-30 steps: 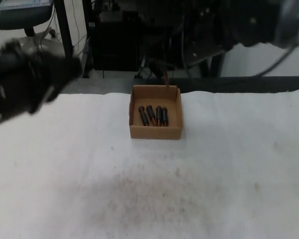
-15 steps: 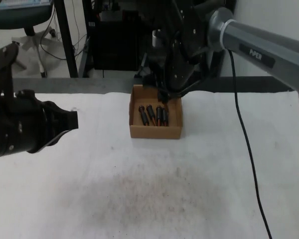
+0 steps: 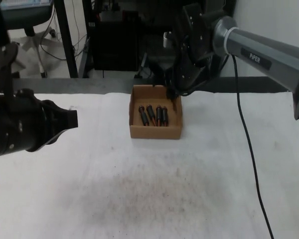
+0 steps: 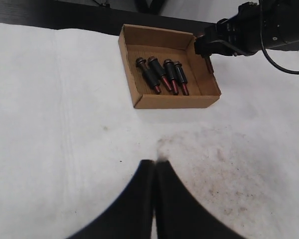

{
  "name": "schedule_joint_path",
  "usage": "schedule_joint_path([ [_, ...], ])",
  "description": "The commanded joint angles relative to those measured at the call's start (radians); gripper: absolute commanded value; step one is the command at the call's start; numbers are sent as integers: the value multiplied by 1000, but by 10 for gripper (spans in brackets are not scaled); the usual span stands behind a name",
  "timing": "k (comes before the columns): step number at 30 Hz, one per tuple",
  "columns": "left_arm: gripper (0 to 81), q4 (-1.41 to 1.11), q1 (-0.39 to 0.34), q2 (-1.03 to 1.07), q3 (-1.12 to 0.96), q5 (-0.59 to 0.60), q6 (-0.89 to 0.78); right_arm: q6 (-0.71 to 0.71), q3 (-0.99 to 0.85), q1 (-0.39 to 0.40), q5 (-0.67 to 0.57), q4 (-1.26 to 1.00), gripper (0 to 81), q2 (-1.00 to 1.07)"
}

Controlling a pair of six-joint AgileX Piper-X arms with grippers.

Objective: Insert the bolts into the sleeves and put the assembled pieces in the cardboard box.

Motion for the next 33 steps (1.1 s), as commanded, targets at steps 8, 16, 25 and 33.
schedule_joint_path([
  [8,3,-27,2,1,-5,-18,4,-16,-13,0,-91,-44,364,-4],
  [16,3,-27,2,1,-5,-18,4,-15,-13,0,-107,100,115,-36],
  [25,3,-31,-1,-84,-5,-62,20,-29,31,0,-99,256,8,-219],
  [33,3,41,-1,-304,70,-295,43,-103,496,-15,-60,70,8,-674],
])
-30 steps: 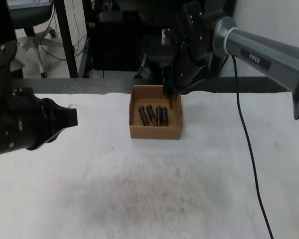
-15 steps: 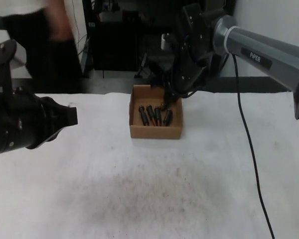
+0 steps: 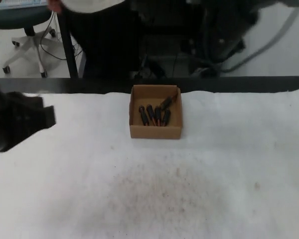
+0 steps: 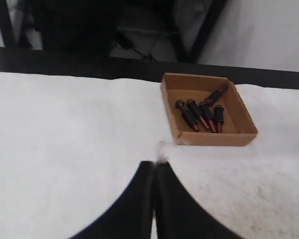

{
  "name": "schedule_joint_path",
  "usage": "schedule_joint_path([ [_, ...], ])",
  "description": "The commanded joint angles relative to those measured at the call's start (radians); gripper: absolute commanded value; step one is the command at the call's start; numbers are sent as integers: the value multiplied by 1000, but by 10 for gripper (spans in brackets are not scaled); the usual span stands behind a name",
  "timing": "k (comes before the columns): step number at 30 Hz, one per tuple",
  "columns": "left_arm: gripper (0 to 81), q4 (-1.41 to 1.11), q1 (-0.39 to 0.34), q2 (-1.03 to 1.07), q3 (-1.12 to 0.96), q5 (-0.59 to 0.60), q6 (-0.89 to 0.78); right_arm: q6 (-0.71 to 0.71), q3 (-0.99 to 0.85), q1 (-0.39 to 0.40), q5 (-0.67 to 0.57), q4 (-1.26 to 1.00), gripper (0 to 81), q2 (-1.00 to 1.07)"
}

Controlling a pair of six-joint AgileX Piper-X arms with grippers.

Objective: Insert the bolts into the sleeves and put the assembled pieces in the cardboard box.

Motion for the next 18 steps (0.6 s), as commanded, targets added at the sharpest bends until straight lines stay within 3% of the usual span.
schedule_joint_path([
  [1,3,5,-1,-87,32,-92,11,-24,301,-22,5,-141,8,-275],
  [8,3,5,-1,-306,176,-105,9,-8,949,-73,0,-427,8,-868],
  [13,3,-12,-1,-405,298,-105,3,21,1210,-74,0,-499,8,-1212],
  [18,3,-107,-1,-433,402,-105,11,21,1353,-74,12,-508,8,-1448],
])
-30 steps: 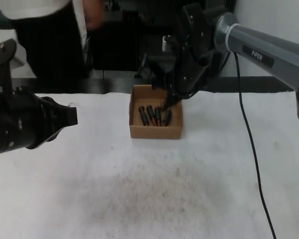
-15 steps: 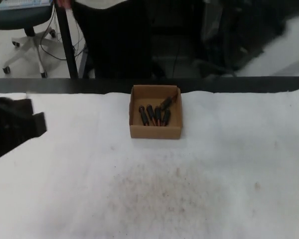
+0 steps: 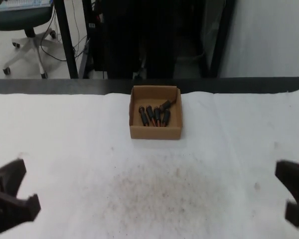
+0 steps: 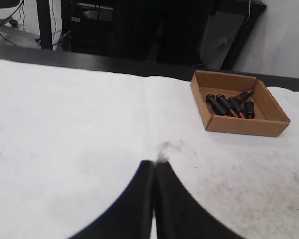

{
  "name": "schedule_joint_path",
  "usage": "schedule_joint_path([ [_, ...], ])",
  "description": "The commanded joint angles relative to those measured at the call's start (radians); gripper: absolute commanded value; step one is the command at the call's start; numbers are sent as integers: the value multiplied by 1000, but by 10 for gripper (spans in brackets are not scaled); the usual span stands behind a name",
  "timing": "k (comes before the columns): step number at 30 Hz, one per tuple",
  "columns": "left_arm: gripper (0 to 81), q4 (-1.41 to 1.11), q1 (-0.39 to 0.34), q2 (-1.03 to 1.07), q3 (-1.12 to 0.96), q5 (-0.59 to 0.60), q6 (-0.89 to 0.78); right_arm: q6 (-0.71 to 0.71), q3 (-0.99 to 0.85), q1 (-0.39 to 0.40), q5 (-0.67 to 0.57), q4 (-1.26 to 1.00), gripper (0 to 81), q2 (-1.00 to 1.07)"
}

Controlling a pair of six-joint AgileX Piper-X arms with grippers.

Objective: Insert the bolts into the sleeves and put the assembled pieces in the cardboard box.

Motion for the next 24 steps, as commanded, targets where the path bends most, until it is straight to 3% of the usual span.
schedule_joint_path([
  [1,3,-47,-1,-9,27,-13,10,8,34,-4,7,-23,8,-57],
  [24,3,-51,-1,-9,80,-13,7,21,96,-4,34,-18,8,-109],
])
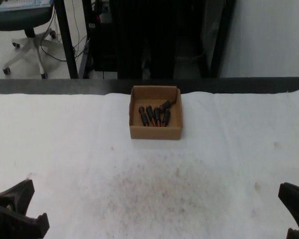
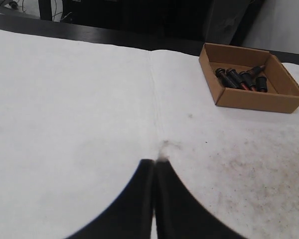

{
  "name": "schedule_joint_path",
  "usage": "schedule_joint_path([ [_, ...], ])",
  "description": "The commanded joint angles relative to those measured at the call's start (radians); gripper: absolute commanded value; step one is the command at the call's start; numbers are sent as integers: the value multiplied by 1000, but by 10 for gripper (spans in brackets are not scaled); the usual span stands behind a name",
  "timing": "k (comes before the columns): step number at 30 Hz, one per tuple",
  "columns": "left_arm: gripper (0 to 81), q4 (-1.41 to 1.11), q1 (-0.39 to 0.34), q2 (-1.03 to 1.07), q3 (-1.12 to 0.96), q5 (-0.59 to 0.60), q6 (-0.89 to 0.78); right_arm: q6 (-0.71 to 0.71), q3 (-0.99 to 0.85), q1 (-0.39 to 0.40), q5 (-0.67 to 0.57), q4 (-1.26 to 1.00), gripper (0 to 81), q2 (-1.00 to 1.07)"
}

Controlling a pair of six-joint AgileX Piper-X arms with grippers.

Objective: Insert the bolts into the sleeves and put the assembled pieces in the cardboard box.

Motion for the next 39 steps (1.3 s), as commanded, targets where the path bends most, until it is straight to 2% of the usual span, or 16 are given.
schedule_joint_path([
  [1,3,-10,-1,-9,-3,-13,7,3,-2,-4,2,-11,8,-9],
  [10,3,-21,-1,-9,17,-13,7,3,6,-4,2,-12,8,-22],
  [16,3,-54,-1,-24,50,-13,7,3,83,-4,2,-19,8,-108],
  [22,3,-132,-1,-128,138,-13,7,3,149,-4,2,-19,8,-248],
  [27,3,-94,-1,-252,156,-13,7,3,199,-12,2,-19,8,-255],
  [32,3,-45,-1,-275,156,-13,7,3,211,-42,2,-50,8,-255],
  [39,3,-39,-1,-275,156,-13,7,3,211,-124,2,-52,8,-255],
])
